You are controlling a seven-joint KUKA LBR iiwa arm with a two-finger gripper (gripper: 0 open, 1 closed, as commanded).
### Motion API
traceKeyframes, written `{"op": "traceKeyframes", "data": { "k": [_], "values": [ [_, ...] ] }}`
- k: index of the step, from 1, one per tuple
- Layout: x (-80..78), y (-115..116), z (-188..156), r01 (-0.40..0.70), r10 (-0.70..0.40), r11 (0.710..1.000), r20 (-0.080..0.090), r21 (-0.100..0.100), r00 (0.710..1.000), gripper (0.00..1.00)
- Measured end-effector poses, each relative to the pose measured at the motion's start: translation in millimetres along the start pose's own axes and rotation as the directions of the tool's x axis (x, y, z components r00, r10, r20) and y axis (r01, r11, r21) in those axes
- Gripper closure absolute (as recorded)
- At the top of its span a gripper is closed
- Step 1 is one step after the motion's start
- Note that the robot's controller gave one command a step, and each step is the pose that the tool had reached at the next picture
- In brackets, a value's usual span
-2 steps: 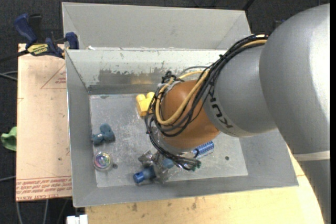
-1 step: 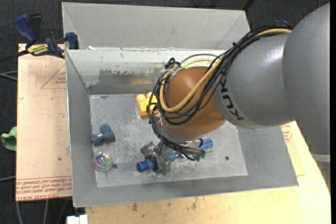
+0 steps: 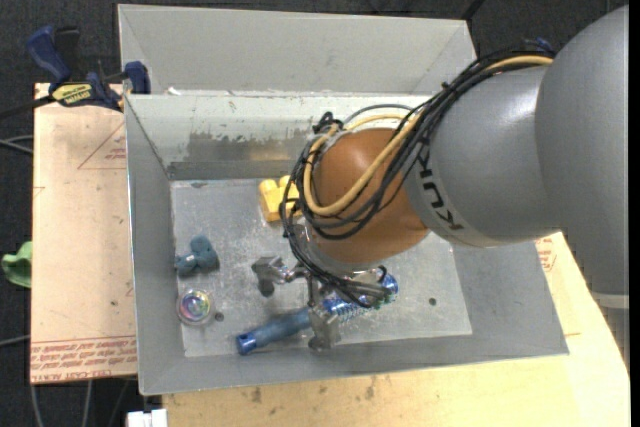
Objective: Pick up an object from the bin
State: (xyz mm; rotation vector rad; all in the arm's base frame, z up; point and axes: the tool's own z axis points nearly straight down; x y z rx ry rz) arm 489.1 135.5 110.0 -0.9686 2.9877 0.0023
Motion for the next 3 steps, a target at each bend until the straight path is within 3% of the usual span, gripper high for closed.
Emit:
{"op": "traceKeyframes", "data": {
  "k": [1,2,3],
  "values": [
    [17.5,-18.6,39.2,0.013,-0.013,1.0,0.015,0.007,1.0,0.0],
    [20.5,-15.9,40.0,0.014,-0.014,1.0,0.001,0.001,1.0,1.0],
    [11.2,-33.8,-117.7,0.03,-0.03,1.0,0.008,0.005,1.0,1.0]
  ]
}}
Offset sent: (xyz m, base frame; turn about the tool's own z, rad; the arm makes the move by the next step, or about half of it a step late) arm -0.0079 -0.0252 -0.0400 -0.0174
